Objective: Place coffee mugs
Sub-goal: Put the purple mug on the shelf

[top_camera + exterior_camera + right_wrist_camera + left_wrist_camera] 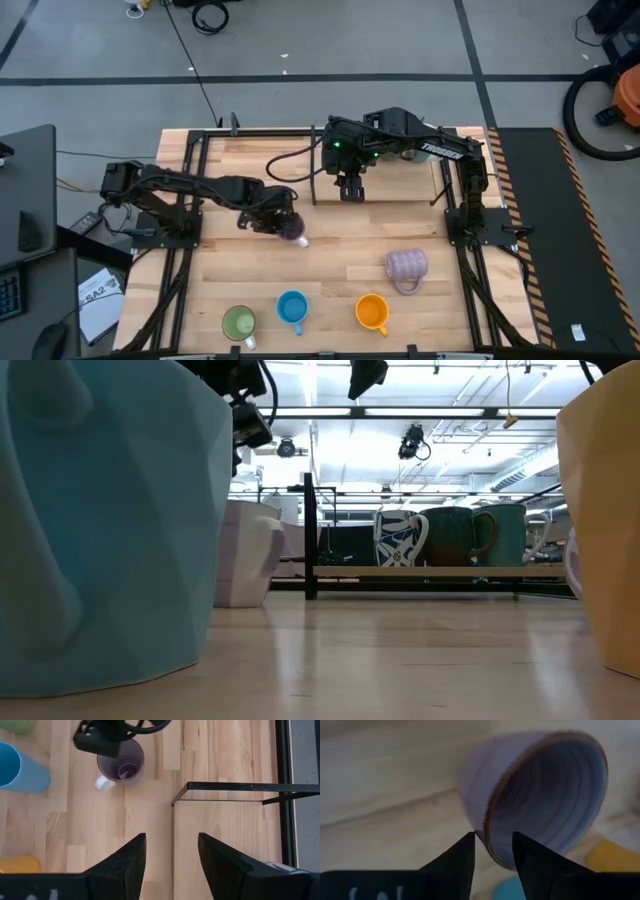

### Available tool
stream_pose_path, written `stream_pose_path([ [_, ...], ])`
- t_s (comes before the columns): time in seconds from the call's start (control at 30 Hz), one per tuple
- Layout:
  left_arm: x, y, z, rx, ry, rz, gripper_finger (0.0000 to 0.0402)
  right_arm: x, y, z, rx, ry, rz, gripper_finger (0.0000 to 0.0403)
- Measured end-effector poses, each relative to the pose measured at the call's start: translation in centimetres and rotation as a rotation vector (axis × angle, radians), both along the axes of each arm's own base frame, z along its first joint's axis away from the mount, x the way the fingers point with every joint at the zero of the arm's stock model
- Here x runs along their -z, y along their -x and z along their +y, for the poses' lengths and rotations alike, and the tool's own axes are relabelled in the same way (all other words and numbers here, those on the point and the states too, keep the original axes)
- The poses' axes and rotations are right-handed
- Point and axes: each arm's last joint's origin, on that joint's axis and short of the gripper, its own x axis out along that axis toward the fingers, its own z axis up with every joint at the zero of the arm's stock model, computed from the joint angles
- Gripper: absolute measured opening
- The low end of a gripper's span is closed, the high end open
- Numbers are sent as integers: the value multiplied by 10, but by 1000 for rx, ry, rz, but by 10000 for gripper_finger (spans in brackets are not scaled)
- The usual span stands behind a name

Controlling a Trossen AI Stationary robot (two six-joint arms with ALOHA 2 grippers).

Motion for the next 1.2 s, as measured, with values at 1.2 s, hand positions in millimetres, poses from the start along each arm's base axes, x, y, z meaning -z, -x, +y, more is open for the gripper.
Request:
stream_pose_path([
  [1.2,-87,70,5,612,-547,-368,137,12,-34,13,173,-189,-167,185],
])
